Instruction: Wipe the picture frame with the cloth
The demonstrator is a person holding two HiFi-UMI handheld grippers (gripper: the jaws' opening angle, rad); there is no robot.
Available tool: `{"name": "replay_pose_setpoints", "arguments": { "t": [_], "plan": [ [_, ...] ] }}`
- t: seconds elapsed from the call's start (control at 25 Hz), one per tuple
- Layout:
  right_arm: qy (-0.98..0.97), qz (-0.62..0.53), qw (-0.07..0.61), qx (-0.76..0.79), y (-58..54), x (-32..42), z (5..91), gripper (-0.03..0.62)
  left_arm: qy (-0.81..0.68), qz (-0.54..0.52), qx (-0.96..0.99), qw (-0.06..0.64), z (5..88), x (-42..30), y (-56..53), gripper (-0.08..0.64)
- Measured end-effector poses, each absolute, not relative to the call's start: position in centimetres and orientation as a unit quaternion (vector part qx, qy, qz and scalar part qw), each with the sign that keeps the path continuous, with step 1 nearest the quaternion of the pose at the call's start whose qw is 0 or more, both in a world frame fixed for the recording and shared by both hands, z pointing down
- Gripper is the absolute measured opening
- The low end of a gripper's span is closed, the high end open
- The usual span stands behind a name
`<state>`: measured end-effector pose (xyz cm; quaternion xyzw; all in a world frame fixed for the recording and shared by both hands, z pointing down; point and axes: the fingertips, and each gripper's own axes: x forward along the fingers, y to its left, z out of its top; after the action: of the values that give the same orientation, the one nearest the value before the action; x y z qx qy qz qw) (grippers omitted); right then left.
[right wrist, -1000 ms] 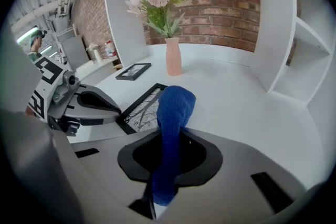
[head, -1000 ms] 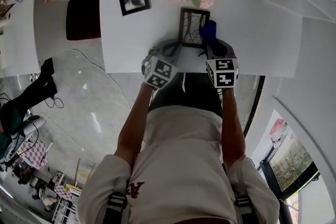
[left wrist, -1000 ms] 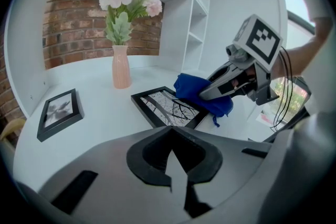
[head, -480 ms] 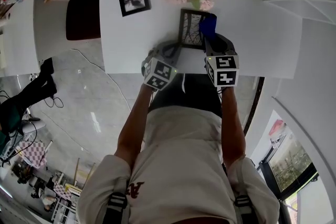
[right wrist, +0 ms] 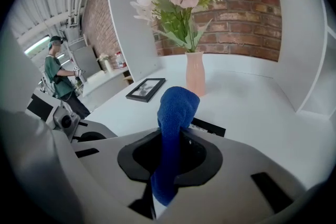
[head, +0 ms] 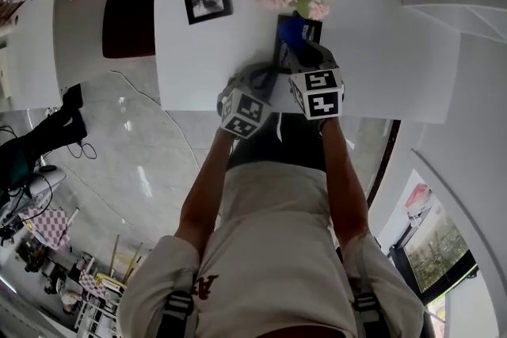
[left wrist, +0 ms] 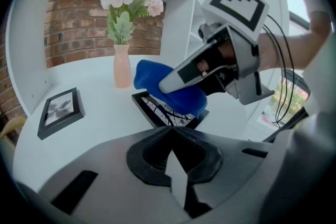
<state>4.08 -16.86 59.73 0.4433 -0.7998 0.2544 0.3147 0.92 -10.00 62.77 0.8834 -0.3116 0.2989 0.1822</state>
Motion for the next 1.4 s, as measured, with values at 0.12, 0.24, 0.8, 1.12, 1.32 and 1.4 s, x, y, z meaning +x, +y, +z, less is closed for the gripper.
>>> {"name": "replay_pose_setpoints", "arguments": {
  "t": [0.12, 0.24, 0.8, 1.12, 1.32, 1.4],
  "plan": [
    [-0.804, 0.259, 0.312, 0.435, -17.2, 3.1, 60.2, 0.051, -0.313, 0.297, 0.883, 0.182, 62.7, 0.9, -10.1, -0.003],
    [-0.806, 0.266, 0.309, 0.428, -17.5, 2.2, 60.7, 0.051, -0.313, 0.297, 0.883, 0.183, 62.7, 0.9, -10.1, -0.004],
    [-0.802, 0.271, 0.325, 0.422, -17.7, 2.1, 62.7, 0.051, -0.314, 0.300, 0.882, 0.185, 62.7, 0.9, -10.0, -0.004],
    [-0.793, 0.271, 0.332, 0.432, -17.6, 3.5, 62.7, 0.051, -0.316, 0.301, 0.880, 0.186, 62.7, 0.8, -10.0, -0.004],
    [-0.787, 0.270, 0.340, 0.439, -17.6, 4.7, 62.8, 0.051, -0.317, 0.301, 0.879, 0.189, 62.8, 0.9, -10.0, -0.004],
    [-0.784, 0.270, 0.342, 0.443, -17.6, 5.2, 62.8, 0.051, -0.317, 0.301, 0.879, 0.189, 62.9, 0.9, -10.0, -0.004]
  ]
}}
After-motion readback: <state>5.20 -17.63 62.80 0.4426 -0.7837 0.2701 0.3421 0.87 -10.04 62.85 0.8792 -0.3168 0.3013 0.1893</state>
